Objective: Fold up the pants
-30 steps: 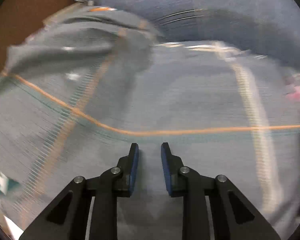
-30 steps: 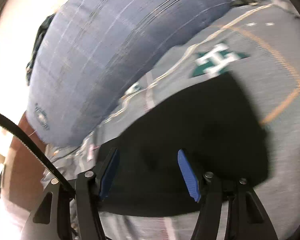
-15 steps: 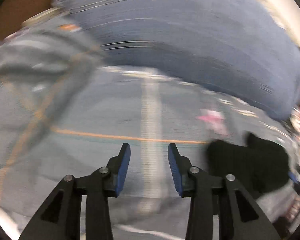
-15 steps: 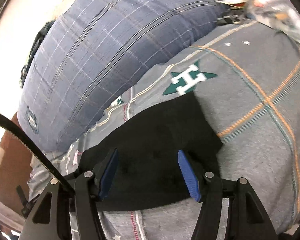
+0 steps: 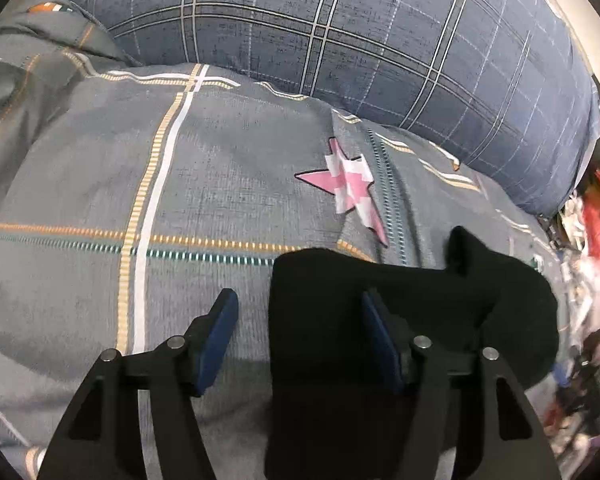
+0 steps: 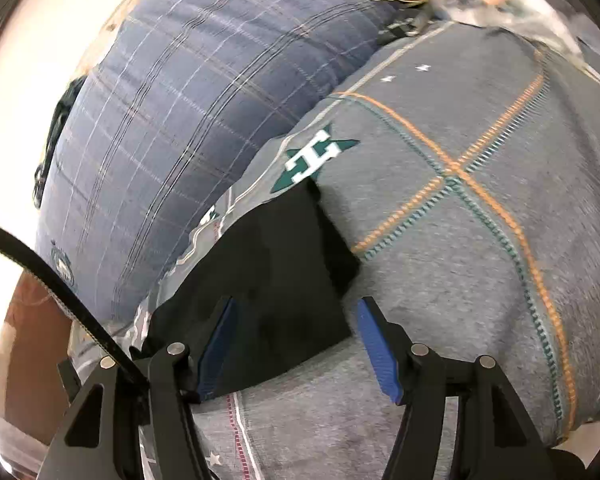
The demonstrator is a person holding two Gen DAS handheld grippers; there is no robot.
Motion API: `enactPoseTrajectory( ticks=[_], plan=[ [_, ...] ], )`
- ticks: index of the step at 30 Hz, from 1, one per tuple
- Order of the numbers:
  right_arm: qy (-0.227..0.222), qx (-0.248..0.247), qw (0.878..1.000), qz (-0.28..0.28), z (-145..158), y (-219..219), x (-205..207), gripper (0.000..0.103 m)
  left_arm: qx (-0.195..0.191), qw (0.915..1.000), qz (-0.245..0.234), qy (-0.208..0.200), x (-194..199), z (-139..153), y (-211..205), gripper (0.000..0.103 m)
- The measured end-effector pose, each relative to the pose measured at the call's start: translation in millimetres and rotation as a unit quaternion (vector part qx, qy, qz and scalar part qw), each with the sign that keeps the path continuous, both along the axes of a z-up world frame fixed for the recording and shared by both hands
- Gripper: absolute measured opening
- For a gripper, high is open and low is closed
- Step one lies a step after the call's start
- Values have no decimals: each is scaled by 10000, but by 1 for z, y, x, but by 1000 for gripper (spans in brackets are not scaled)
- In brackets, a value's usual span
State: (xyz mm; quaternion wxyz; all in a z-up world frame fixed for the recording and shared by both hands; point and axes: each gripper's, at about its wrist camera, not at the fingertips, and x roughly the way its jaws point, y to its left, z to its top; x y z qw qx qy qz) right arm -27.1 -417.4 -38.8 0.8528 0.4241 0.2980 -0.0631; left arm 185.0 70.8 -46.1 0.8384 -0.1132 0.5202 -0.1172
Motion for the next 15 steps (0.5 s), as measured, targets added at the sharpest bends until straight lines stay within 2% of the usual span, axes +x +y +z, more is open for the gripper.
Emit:
enactPoseTrajectory(
  ticks=[3, 6, 9, 12, 14, 15],
  plan=[
    [-107, 280, 9995, -108, -6, -6, -8, 67, 152, 9981, -427, -419, -14, 38, -20, 59],
    [-157, 469, 9986, -167, -10, -6, -14, 67, 177, 9897, -1175, -802, -25, 75, -66, 60],
    [-228, 615, 9976, -221, -13, -3, -20, 68, 206, 9746, -2053, -874, -28, 93, -129, 61],
    [-206, 748, 9966, -281, -19, 4, -25, 70, 352, 9547, -2890, -625, -28, 90, -204, 61],
    [-174, 796, 9963, -265, -26, 9, -27, 70, 640, 9405, -3283, -607, -31, 83, -248, 61],
    [-152, 826, 9962, -238, -30, 11, -26, 70, 798, 9321, -3479, -612, -31, 78, -269, 58]
  ],
)
